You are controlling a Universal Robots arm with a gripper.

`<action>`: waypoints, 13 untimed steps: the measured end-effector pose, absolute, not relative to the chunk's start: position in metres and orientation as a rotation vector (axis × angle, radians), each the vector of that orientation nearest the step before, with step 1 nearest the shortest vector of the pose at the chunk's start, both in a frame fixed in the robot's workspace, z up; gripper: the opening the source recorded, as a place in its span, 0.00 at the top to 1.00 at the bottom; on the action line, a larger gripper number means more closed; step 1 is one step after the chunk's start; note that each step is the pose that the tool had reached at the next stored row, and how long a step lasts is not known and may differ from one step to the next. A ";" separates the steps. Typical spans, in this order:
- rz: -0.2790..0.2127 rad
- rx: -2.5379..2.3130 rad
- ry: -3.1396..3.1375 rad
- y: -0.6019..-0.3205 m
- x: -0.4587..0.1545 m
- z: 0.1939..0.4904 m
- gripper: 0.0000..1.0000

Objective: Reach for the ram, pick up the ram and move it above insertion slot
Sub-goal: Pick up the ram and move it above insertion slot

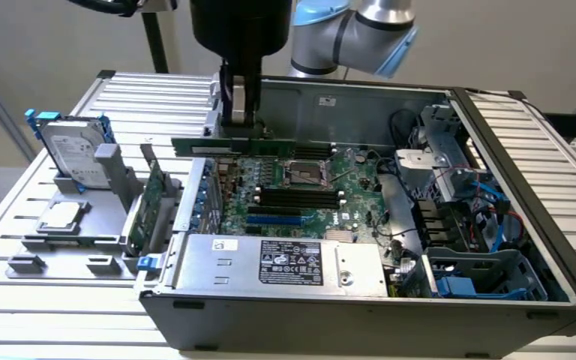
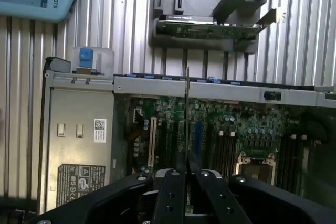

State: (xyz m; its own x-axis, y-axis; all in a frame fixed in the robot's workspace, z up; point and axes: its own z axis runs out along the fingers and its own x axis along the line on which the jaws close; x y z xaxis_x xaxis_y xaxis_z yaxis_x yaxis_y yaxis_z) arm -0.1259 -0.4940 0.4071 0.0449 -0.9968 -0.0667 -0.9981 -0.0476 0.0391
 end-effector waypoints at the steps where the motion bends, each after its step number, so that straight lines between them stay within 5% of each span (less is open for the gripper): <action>1: 0.118 -2.258 2.155 -0.492 -0.123 0.407 0.87; 13: 0.116 -2.258 2.156 -0.458 -0.091 0.403 0.87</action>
